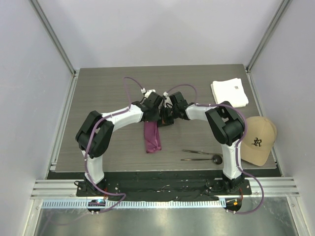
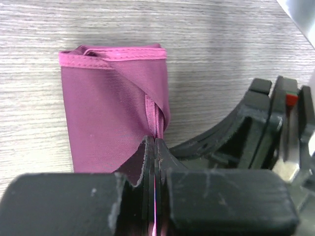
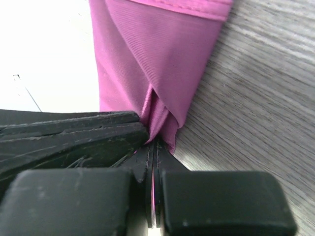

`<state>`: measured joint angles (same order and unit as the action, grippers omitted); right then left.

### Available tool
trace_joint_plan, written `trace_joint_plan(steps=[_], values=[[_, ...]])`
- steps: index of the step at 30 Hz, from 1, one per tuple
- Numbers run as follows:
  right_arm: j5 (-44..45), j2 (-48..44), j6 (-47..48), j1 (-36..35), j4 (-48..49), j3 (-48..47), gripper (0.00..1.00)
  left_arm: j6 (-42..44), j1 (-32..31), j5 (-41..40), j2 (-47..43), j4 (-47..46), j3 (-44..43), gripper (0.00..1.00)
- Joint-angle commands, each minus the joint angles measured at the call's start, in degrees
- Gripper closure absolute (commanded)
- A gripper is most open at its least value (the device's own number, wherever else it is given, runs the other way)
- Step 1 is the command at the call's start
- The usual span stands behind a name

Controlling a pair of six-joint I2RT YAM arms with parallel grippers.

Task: Fold the napkin into a case and place the utensils inside
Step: Smooth out the smaller rectangle-folded napkin at the center of the board, then pick up the smaller rectangle-folded napkin from the center of the board.

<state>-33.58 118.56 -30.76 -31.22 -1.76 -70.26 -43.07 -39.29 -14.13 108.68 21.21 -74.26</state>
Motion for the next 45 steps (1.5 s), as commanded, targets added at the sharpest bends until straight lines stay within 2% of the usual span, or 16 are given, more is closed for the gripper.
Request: trace_joint_plan(steps=[1,9,17,18,21,22,24,25,30,31,32,34,39,45], values=[[3.3,0.9,0.5,-0.7,-1.3,0.7,0.99,-0.7,0.2,1.2,3.2,-1.6,-2.7,1.00],[6.7,-8.2,0.0,-0.2,-4.1,5.0,0.98,-0.3,0.1,-0.6,2.5,-3.3,-1.3,1.00],[7.2,-13.9,0.9,1.9,-5.8,9.5,0.98,-0.4,0.2,1.9,0.5,-6.5,1.8,1.00],[7.4,-14.1,0.9,2.0,-5.8,9.6,0.98,-0.1,0.2,2.0,-0.2,-7.1,2.4,0.98],[7.3,-13.9,1.2,2.3,-5.8,9.5,0.98,1.1,0.2,2.6,-4.2,-7.8,4.0,0.79],[7.2,-13.6,1.3,2.5,-5.5,9.6,0.98,1.5,0.2,2.6,-5.2,-7.6,4.3,0.68],[7.0,-13.4,1.1,2.7,-5.1,10.1,0.98,2.8,0.2,2.6,-8.8,-6.5,4.6,0.62],[6.5,-13.5,1.0,2.9,-4.3,10.1,0.98,3.2,0.2,2.7,-9.8,-5.9,4.6,0.56],[5.1,-14.0,0.5,4.3,-3.3,10.6,0.95,5.4,0.2,4.8,-13.4,-2.7,2.5,0.49],[4.6,-14.2,0.6,4.6,-3.2,10.7,0.94,6.1,-0.2,4.9,-13.0,-0.3,0.9,0.35],[4.2,-15.1,0.6,5.3,-3.2,11.1,0.94,6.9,-0.7,4.1,-12.5,1.6,0.0,0.26],[4.0,-16.4,0.6,6.2,-3.2,11.9,0.93,9.1,-3.0,-0.8,-9.3,8.1,-3.9,0.18],[2.3,-21.8,1.1,10.0,-3.4,15.9,0.92,11.3,-9.1,-13.4,-2.3,18.2,-12.0,0.16],[1.1,-28.8,2.6,13.8,-4.7,22.6,0.91,8.8,-11.2,-16.0,6.2,25.4,-19.6,0.18]])
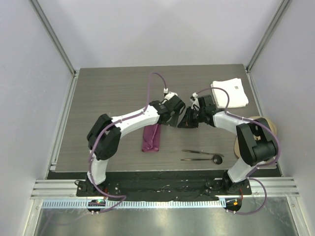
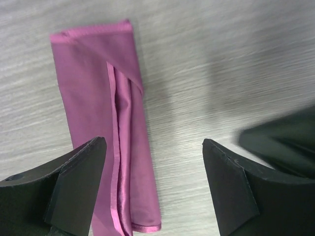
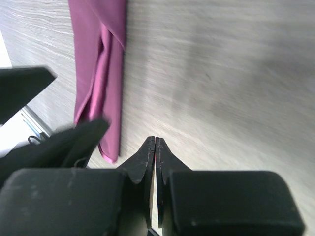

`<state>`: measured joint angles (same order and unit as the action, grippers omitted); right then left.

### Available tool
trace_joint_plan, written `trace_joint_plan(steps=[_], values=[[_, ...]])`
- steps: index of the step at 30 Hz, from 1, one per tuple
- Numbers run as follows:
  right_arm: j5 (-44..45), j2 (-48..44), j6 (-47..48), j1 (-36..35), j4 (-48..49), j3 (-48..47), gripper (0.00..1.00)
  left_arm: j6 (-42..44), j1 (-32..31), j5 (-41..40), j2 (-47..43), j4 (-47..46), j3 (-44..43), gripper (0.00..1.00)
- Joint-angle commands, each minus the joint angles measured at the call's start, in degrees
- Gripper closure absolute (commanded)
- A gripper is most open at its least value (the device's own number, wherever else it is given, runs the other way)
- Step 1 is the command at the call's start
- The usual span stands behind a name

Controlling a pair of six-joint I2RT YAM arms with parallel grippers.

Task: Fold the napkin into a case and place the utensils inside
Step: Pick up the smaller rectangle-folded napkin from the center of the board.

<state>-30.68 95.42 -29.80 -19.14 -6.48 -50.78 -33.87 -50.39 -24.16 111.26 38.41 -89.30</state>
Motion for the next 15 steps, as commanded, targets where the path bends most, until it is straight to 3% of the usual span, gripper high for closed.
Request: trace_joint_plan(steps=[1,8,15], values=[[-1.8,-6.6,1.9,2.0,0.1,4.7,0.91,-0.5,-0.6,-7.6,4.4,8.8,-5.2,0.18],[-3.0,-10.8,2.7,2.3,-0.7,7.5,0.92,-4.6,-2.4,-14.1,11.2,14.2,-9.8,0.17],[-3.8,-12.0,3.3,2.4,-1.2,8.4,0.92,-7.0,-2.4,-14.3,14.6,16.7,-10.9,0.23]])
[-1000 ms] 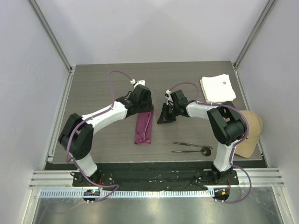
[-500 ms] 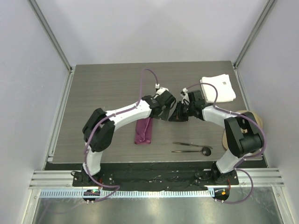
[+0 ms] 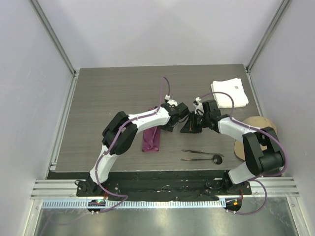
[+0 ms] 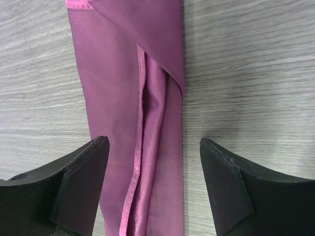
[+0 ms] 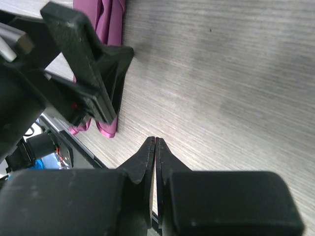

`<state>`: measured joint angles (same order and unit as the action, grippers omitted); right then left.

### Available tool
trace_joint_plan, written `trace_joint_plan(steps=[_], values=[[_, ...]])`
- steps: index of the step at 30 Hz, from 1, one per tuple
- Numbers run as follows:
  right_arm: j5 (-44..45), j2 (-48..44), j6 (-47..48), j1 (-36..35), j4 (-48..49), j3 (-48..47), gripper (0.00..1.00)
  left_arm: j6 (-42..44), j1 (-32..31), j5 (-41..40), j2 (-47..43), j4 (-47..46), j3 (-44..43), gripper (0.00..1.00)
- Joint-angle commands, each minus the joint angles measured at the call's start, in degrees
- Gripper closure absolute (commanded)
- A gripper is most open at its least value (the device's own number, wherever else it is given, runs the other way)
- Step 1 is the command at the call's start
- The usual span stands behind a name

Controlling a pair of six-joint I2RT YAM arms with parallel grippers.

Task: Fold the napkin into a case and place the utensils inside
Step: Pick up the smaller rectangle-folded napkin from the center of the board.

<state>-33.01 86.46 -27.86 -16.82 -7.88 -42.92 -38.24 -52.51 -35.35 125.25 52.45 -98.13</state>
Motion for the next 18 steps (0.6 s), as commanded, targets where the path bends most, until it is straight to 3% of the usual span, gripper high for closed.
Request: trace_joint_plan(steps=[1,8,13,14,18], values=[[-1.1,-3.1,1.5,0.1,0.2,0.8,0.92,-2.8,-0.3,-3.0,0.9,2.7,-2.1,0.24],[-1.3,-3.5,1.7,0.2,0.3,1.3,0.93,-4.8,-0.3,-2.1,0.9,2.0,-0.6,0.36],[-1.4,-4.4,1.5,0.2,0.2,2.0,0.93,-5.1,-0.3,-1.6,0.4,0.1,2.0,0.40],[-1.4,-4.5,1.6,0.2,0.1,2.1,0.93,-4.9,-0.2,-1.2,0.2,-0.5,2.4,0.46],[-1.4,-5.2,1.5,0.3,0.0,2.5,0.93,-4.9,0.0,-0.2,-0.3,-2.7,4.7,0.53]])
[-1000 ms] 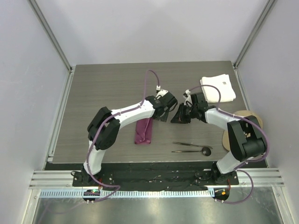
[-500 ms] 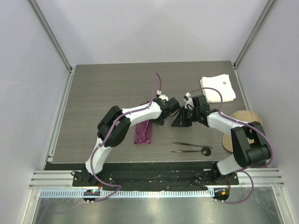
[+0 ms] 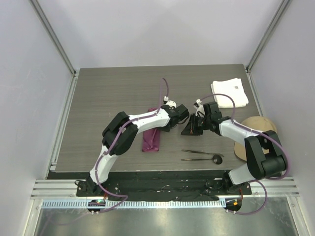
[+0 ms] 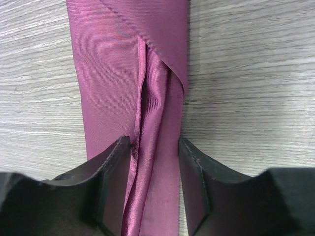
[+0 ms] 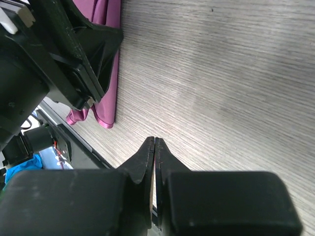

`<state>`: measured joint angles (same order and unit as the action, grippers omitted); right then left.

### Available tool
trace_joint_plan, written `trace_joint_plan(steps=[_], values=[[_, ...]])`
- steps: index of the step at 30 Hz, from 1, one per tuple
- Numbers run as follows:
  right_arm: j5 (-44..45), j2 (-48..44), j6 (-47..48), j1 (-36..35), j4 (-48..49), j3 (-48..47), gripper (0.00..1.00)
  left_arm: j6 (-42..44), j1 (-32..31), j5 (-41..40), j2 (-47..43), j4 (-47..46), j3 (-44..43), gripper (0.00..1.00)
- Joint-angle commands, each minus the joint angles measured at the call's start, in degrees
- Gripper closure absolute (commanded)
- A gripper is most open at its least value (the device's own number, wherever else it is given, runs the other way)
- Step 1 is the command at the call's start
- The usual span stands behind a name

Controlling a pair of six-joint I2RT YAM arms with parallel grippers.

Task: Fold the napkin into a case and place the utensils inside
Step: Pick up the smaller rectangle-folded napkin from the center of the board, then turn over the smaller rectangle-folded napkin at the center of the board.

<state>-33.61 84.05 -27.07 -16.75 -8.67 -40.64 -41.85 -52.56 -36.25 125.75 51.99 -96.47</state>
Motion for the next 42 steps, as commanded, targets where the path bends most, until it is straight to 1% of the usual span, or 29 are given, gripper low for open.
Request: trace_joint_plan(steps=[1,2,4,6,8,9,10,12,13,16,18,20,24,25,26,28,29,30,31,32,33,34,36,37,39,40,41,42], values=[[-0.7,-3.1,0.8,0.2,0.8,0.2,0.93,-1.2,0.3,0.8,-0.8,-2.5,3.3,0.55],[-0.8,-3.1,0.7,0.2,0.8,0.2,0.94,-1.2,0.3,0.8,-0.8,-2.6,3.7,0.58],[-0.8,-3.0,0.7,0.3,0.8,0.2,0.94,-1.0,0.4,1.0,-0.9,-3.1,4.2,0.58],[-0.8,-3.1,0.8,0.2,0.8,0.4,0.94,-0.8,0.7,1.5,-1.0,-3.7,4.8,0.60],[-0.8,-2.9,0.7,0.3,0.8,0.5,0.94,-0.6,0.8,1.4,-1.3,-4.8,5.7,0.65],[-0.9,-2.9,0.7,0.2,0.8,0.6,0.94,-0.4,0.9,1.3,-1.6,-5.1,5.8,0.69],[-0.8,-3.0,0.7,0.2,0.8,0.6,0.95,-0.4,0.9,1.2,-2.3,-5.5,6.1,0.77],[-0.8,-3.1,0.7,0.3,0.7,0.8,0.95,-0.1,1.0,0.7,-2.8,-5.8,6.5,0.83],[-0.8,-3.1,0.7,0.2,0.7,0.8,0.95,0.0,1.0,0.5,-3.8,-5.8,6.5,0.90],[-0.9,-2.9,0.7,0.2,0.8,0.7,0.95,0.6,1.0,0.5,-6.6,-7.2,7.6,1.00],[-0.8,-2.8,0.8,0.3,0.7,0.6,0.95,1.1,1.0,0.7,-8.7,-7.8,8.1,1.00],[-0.8,-2.6,1.1,0.3,0.7,0.4,0.95,1.7,1.1,3.0,-11.9,-8.4,8.2,1.00],[-0.8,-2.1,1.3,0.3,0.5,-0.3,0.96,2.0,3.2,12.1,-19.4,-13.4,10.2,1.00],[-0.9,-2.3,1.2,0.2,0.3,-0.6,0.96,1.9,3.9,17.0,-20.9,-14.5,12.0,1.00],[-0.9,-2.6,1.1,0.2,0.2,-0.8,0.96,1.4,4.6,19.3,-23.7,-16.0,13.0,1.00],[-0.7,-2.9,1.4,0.3,-0.5,-1.7,0.96,0.7,7.5,25.8,-25.9,-21.0,17.0,1.00],[-0.5,-2.8,1.8,0.2,-0.8,-2.2,0.96,-0.7,8.5,31.1,-27.0,-22.9,18.4,1.00],[-0.3,-2.8,2.0,0.3,-1.3,-3.1,0.96,-1.0,10.8,34.0,-28.4,-27.5,19.9,1.00],[-0.3,-2.8,2.2,0.2,-1.8,-3.5,0.96,-1.3,11.9,37.1,-29.0,-30.3,23.4,1.00],[-0.2,-2.8,2.3,0.3,-2.1,-3.9,0.96,-2.3,14.6,45.0,-29.3,-33.1,25.3,1.00],[-0.2,-2.8,2.3,0.3,-2.2,-4.6,0.96,-4.9,15.8,48.3,-29.6,-36.7,27.1,1.00],[0.0,-2.8,2.3,0.4,-2.4,-5.0,0.96,-6.2,16.9,51.7,-29.5,-43.7,30.6,1.00],[0.2,-2.9,2.4,0.3,-2.7,-5.8,0.96,-8.2,19.2,58.2,-28.7,-49.9,33.2,1.00],[0.1,-2.7,2.5,0.3,-3.0,-6.1,0.96,-10.2,19.6,60.0,-27.7,-57.0,35.4,1.00],[-0.4,-1.9,2.4,0.3,-3.4,-7.1,0.96,-12.5,20.1,64.0,-26.4,-63.9,37.7,1.00],[-0.5,-1.6,2.3,0.3,-3.2,-7.3,0.96,-15.1,20.3,65.4,-24.5,-67.7,39.6,1.00],[-0.5,-1.3,2.1,0.3,-3.2,-7.3,0.96,-16.8,20.6,66.5,-23.6,-74.1,40.5,1.00],[-0.5,-0.6,2.1,0.3,-3.1,-7.7,0.96,-17.9,20.6,66.8,-22.8,-76.0,41.0,1.00]])
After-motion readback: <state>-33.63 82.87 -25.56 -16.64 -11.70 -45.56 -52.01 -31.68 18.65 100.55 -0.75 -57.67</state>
